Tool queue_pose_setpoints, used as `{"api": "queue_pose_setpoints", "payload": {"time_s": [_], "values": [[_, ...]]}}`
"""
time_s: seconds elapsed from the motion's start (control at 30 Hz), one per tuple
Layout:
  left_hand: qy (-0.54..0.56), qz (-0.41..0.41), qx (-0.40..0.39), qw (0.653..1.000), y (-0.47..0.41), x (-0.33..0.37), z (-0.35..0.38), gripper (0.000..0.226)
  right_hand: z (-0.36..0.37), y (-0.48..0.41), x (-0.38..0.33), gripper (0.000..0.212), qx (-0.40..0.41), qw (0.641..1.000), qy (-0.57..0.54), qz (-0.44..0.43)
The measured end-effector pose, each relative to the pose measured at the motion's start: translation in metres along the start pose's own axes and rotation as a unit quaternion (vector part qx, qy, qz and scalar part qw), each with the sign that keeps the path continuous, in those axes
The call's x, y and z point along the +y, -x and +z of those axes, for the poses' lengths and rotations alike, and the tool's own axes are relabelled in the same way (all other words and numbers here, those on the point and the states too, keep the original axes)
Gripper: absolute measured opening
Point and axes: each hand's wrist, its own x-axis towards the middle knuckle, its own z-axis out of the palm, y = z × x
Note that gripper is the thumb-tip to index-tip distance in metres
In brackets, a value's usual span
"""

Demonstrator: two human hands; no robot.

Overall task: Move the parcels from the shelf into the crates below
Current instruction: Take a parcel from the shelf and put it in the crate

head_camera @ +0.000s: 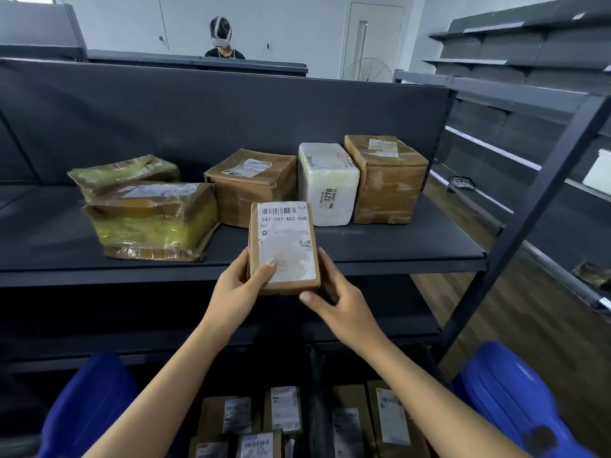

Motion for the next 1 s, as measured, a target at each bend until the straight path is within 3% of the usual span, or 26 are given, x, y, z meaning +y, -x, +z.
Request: {"api": "queue_pose_setpoints", "payload": {"time_s": [0.1,0.27,0.43,0.67,0.8,0.9,1.0], "values": [[0.000,0.019,0.003,1.000,0.004,-0.002,-0.002,0.043,0.001,-0.004,-0.002,0.097,-0.038,0.996,-0.057,0.056],[-0.013,0.060,-0.004,0.998,0.011,-0.008,-0.010,0.044,0.012,-0.006,-0.005,0.053,-0.072,0.989,-0.107,0.076],[-0.037,0.068,-0.025,0.997,0.020,-0.021,-0.021,0.053,0.022,-0.007,-0.005,0.058,-0.066,0.990,-0.099,0.080],[-0.079,0.005,-0.035,0.996,0.034,-0.048,-0.043,0.063,0.046,0.008,0.011,0.044,-0.061,0.989,-0.077,0.109],[-0.217,-0.048,-0.010,0.975,0.050,-0.079,-0.064,0.084,0.063,0.025,0.035,0.041,-0.037,0.984,-0.090,0.147],[-0.348,-0.040,-0.048,0.935,0.066,-0.104,-0.076,0.088,0.075,0.043,0.060,0.036,-0.037,0.978,-0.089,0.186],[-0.407,-0.065,-0.084,0.907,0.080,-0.130,-0.085,0.091,0.086,0.062,0.086,0.031,-0.030,0.968,-0.085,0.233]]}}
